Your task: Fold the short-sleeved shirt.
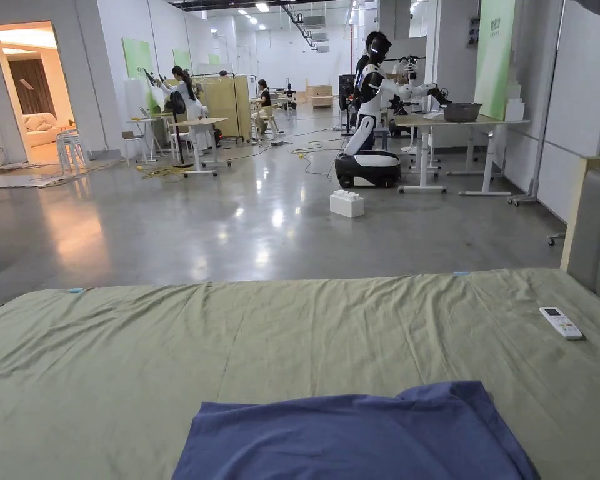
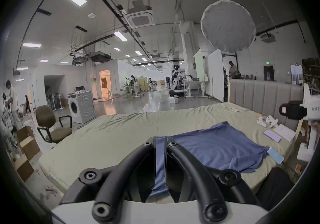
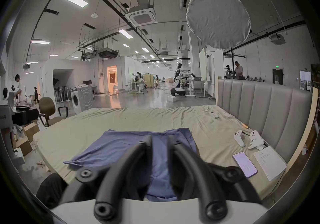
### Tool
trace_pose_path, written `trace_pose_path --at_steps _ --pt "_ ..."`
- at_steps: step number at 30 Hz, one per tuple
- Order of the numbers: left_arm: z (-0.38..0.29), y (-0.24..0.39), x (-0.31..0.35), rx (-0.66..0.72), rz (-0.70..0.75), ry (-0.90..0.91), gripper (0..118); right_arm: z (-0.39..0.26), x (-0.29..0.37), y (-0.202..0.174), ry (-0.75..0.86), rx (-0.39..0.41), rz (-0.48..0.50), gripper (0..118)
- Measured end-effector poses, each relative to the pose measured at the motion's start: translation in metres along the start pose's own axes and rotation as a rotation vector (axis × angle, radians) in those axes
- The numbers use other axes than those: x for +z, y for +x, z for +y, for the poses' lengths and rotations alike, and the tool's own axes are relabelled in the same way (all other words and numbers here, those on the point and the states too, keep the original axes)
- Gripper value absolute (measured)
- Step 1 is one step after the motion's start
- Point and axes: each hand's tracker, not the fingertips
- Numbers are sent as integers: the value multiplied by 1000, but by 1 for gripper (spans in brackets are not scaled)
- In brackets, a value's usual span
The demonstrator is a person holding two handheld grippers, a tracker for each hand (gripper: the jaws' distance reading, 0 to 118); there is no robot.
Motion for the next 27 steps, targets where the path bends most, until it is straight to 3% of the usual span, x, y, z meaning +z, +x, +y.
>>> trace_pose_path --at_steps 3,9,17,20,21,24,25,27 --pt "2 0 1 38 -29 18 0 -1 -1 -2 -12 9 -30 0" --pt "7 8 -5 -32 -19 4 0 -4 -2 -2 -15 1 -42 0" --pt "-9 -13 -23 28 5 -74 0 -12 -7 1 -49 -27 -30 0" --pt "-29 -31 -49 80 -11 -194 0 -16 -8 6 -67 -69 -18 0" --pt "-40 -39 -61 89 -19 -240 4 -20 -9 7 -85 -101 -11 0" --pt "-75 -56 -95 92 -83 -419 66 -30 -14 14 -131 -127 -6 0" --pt "-90 -61 -109 73 -65 -491 76 -33 -16 14 -145 -121 -12 0" --pt "-112 -67 -125 67 -87 -538 76 -36 -17 12 -173 -118 -21 0"
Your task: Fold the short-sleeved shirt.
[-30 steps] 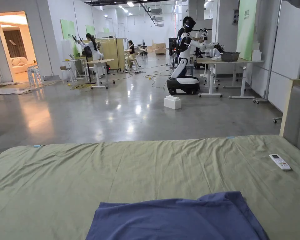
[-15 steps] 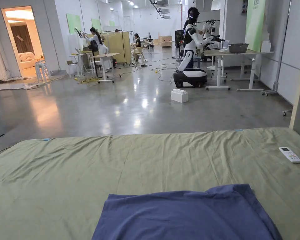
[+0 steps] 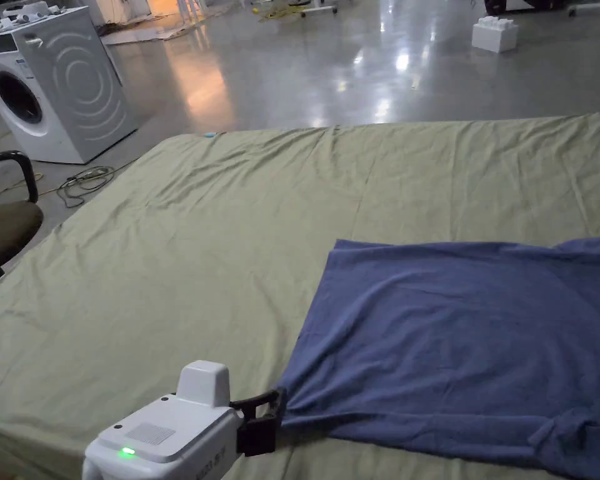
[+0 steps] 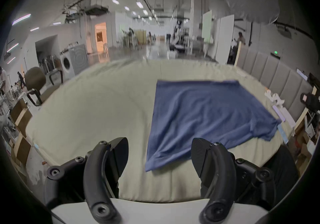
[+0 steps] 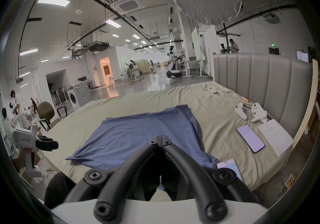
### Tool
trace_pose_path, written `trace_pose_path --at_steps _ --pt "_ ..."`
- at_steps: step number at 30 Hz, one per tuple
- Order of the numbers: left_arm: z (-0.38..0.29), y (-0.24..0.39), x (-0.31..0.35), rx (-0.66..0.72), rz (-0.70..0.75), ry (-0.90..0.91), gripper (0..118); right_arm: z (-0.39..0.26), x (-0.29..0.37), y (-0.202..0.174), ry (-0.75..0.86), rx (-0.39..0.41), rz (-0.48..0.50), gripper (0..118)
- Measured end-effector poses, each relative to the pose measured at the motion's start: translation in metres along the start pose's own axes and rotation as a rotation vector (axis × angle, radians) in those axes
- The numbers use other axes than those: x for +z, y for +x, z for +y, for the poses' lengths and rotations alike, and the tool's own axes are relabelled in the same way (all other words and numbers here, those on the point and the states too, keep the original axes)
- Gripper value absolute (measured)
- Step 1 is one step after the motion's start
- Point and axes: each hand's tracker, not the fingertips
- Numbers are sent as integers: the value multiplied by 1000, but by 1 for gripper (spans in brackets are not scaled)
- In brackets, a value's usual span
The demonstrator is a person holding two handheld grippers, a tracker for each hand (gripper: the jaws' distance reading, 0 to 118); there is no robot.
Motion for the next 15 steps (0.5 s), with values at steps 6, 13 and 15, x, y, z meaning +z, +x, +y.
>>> trace_pose_path --at_steps 6,13,15 --pt "-25 -9 -58 3 -60 -213 74 -4 -2 2 -43 -16 -17 0" --pt "-19 -3 -95 -9 -75 -311 11 -8 -4 8 -74 -25 -33 0" --pt "-17 4 -102 -22 -49 -349 9 -11 -2 11 -83 -20 -38 0"
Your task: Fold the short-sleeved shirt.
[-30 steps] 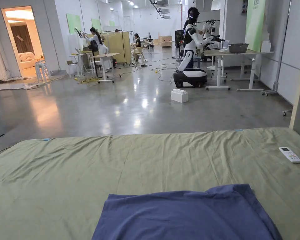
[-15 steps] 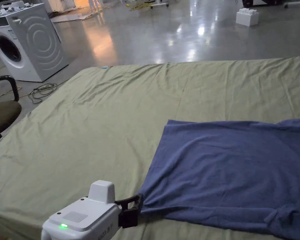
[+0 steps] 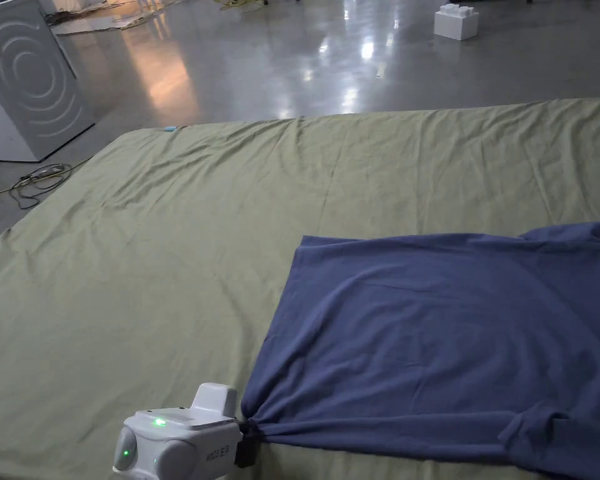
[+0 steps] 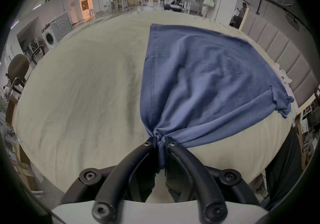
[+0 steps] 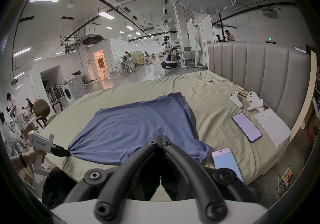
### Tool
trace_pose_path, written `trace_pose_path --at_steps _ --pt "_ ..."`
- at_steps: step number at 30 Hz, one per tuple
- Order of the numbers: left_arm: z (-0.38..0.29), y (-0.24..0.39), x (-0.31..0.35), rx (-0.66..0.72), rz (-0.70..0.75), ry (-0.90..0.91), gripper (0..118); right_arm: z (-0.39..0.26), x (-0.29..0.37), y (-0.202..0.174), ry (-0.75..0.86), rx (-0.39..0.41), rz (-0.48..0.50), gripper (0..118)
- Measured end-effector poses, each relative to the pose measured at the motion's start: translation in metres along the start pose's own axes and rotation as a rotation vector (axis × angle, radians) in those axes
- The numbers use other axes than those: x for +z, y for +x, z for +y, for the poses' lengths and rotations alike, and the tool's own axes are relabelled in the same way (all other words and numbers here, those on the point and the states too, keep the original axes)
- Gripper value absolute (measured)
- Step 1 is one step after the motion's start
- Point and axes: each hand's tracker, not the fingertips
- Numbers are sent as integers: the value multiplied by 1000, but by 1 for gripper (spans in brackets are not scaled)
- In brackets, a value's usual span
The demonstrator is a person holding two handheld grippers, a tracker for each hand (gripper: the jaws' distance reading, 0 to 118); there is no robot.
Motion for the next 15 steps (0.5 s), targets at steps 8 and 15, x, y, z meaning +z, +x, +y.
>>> trace_pose_path --at_steps 8,15 --pt "4 13 -11 -96 54 -42 8 -9 -29 29 -133 80 -38 8" --pt "4 23 -8 -131 74 -49 8 -38 -118 71 -351 35 -92 89"
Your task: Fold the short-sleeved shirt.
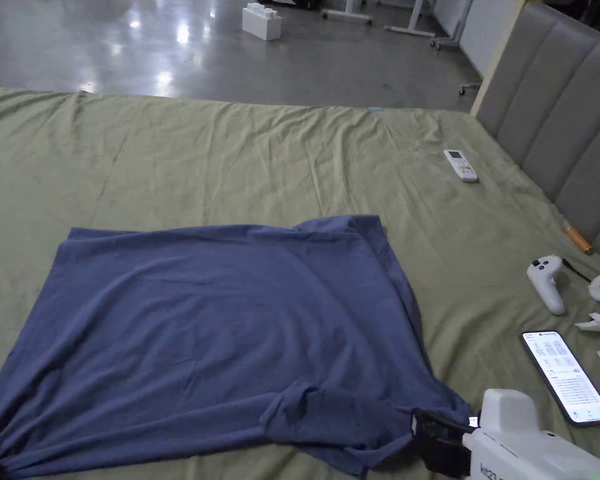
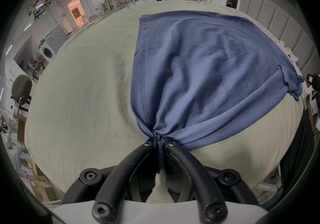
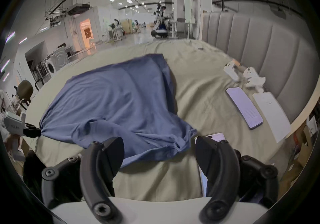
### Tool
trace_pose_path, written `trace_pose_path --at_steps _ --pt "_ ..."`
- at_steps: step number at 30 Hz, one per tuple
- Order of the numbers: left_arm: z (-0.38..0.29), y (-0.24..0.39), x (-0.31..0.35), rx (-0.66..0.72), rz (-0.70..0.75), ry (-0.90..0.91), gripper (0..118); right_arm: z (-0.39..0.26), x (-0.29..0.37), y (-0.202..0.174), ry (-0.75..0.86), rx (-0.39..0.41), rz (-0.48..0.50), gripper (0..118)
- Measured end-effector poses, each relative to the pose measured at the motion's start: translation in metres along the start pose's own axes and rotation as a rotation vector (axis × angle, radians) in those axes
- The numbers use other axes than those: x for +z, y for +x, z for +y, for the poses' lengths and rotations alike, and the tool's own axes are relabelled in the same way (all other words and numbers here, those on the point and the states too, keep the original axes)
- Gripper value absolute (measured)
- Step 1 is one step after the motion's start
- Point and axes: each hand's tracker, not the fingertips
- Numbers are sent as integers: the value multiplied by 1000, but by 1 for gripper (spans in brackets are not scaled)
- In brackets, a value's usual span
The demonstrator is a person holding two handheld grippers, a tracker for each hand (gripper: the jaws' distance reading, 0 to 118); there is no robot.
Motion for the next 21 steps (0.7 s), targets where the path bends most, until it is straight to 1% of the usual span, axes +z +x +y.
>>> trace_pose_path --at_steps 1,3,4,5,7,9,12,15,18,19,20,21 --pt "-1 -1 0 12 -6 4 8 1 -11 1 -27 -10 -16 89" --pt "0 -2 3 33 -18 10 8 3 -33 4 -79 22 -60 87" --pt "0 -2 4 39 -22 11 8 3 -42 5 -101 26 -80 77" --pt "0 -2 4 47 -24 12 8 4 -50 5 -132 34 -83 62" --pt "0 -3 5 55 -26 14 8 3 -54 4 -142 28 -19 18" --pt "0 -2 5 55 -26 16 8 0 -54 1 -150 4 -10 15" --pt "0 -7 5 80 -40 20 8 -2 -52 0 -137 15 -8 13" --pt "-1 -15 8 159 -78 39 8 -3 -47 7 -115 -45 7 13" --pt "-2 -17 20 175 -87 61 8 1 -31 9 -70 -87 28 12" --pt "0 -24 15 185 -91 59 8 5 -26 10 -63 -103 36 12" --pt "8 -28 19 209 -120 47 8 13 -19 10 -33 -131 68 12" --pt "14 -30 23 223 -147 63 8 20 -15 10 -12 -139 85 12"
